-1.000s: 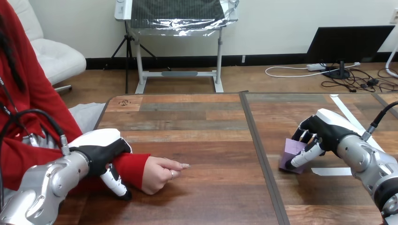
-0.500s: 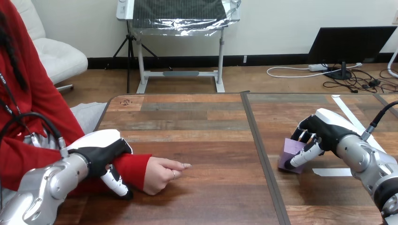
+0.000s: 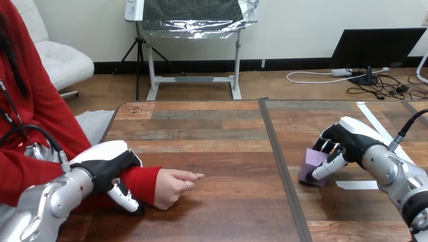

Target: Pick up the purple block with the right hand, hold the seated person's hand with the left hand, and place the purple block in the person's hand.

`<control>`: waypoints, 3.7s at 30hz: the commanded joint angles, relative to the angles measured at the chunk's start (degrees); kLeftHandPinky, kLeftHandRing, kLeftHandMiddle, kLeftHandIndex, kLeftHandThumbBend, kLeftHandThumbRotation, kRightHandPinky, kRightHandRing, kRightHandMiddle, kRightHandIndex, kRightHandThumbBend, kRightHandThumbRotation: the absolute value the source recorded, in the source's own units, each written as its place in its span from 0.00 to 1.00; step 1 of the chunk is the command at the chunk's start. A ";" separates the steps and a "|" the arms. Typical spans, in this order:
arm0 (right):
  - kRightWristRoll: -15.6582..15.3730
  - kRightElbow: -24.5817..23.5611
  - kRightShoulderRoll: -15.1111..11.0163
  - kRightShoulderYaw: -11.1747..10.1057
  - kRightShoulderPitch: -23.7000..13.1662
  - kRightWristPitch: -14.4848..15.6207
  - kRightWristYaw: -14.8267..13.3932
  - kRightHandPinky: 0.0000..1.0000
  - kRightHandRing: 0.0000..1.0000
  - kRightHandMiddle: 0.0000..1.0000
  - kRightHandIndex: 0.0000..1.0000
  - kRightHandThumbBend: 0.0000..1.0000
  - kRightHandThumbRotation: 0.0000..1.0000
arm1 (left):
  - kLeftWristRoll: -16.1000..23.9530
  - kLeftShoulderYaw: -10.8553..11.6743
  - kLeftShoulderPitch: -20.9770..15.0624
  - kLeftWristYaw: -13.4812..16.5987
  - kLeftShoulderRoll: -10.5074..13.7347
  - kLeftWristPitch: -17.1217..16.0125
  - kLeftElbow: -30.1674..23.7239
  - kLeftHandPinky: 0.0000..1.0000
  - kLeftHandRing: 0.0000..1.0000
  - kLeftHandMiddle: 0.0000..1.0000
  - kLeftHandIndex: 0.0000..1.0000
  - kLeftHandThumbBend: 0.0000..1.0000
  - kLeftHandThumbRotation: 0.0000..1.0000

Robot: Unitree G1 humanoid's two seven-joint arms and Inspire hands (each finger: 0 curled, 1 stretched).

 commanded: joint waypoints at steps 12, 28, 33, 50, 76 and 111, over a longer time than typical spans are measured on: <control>1.60 -2.19 0.20 -1.95 -3.50 -1.60 -1.61 0.50 0.53 0.54 0.51 0.78 0.00 | -3.87 4.57 -0.91 0.84 1.84 -1.98 -8.79 0.27 0.32 0.40 0.42 0.79 0.00; 1.39 -2.68 0.97 -2.15 -3.95 -1.96 -1.20 0.46 0.51 0.53 0.50 0.78 0.00 | -6.17 7.36 -2.35 0.19 3.16 -1.77 -12.66 0.25 0.31 0.38 0.41 0.78 0.00; 0.94 -2.82 1.03 -1.70 -4.07 -2.52 -1.38 0.50 0.54 0.54 0.50 0.79 0.00 | -6.08 7.65 -3.02 -0.70 3.40 -0.58 -13.84 0.25 0.31 0.39 0.41 0.78 0.00; 1.39 -3.68 1.68 -1.93 -4.77 -3.17 -0.12 0.46 0.51 0.53 0.50 0.79 0.00 | -6.28 8.76 -5.30 -1.22 2.63 0.70 -15.60 0.27 0.33 0.40 0.42 0.77 0.00; 3.82 -7.35 3.29 -3.18 -4.79 -7.96 1.33 0.41 0.45 0.49 0.48 0.79 0.00 | -6.41 7.55 -10.44 -0.59 -0.36 0.92 -13.03 0.26 0.32 0.38 0.41 0.79 0.00; 6.09 -21.91 4.40 -4.33 -2.52 -9.05 4.69 0.32 0.37 0.44 0.46 0.77 0.00 | -6.09 6.24 -13.95 0.72 -4.89 -0.04 -9.37 0.24 0.30 0.36 0.40 0.81 0.00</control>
